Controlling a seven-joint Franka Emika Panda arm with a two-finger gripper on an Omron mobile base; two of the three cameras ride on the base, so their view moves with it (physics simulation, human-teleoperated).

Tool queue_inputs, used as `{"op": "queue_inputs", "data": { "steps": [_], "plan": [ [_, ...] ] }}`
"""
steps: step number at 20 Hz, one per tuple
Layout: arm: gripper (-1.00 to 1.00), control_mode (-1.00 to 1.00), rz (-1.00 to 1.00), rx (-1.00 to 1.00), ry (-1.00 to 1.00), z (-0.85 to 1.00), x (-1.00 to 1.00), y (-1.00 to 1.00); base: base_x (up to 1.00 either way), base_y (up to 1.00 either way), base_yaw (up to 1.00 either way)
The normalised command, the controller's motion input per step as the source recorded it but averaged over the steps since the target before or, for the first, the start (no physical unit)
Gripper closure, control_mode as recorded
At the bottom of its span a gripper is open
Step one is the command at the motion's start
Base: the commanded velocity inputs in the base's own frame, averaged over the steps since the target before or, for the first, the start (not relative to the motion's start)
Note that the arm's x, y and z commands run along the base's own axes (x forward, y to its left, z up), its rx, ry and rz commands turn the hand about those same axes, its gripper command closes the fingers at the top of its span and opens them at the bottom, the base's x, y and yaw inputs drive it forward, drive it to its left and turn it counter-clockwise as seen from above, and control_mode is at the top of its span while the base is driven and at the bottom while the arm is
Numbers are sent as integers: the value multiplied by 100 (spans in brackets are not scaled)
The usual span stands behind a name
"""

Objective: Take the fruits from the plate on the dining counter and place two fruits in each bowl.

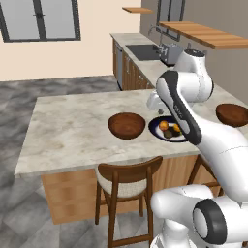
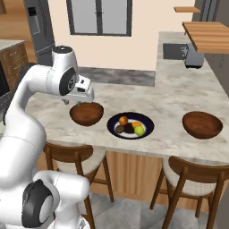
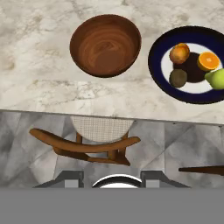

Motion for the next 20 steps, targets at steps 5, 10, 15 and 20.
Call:
{"op": "queue_inputs", "data": {
  "steps": [5, 10, 15, 20],
  "plan": [
    [-100, -100, 2, 0, 1, -1, 24, -28, 0, 0, 0],
    [-100, -100, 0, 0, 2, -3, 50, -76, 0, 0, 0],
    [-100, -100, 0, 0, 3, -30, 39, -87, 0, 0, 0],
    [-100, -100, 0, 0, 4, -48, 24, -91, 0, 0, 0]
  ]
}}
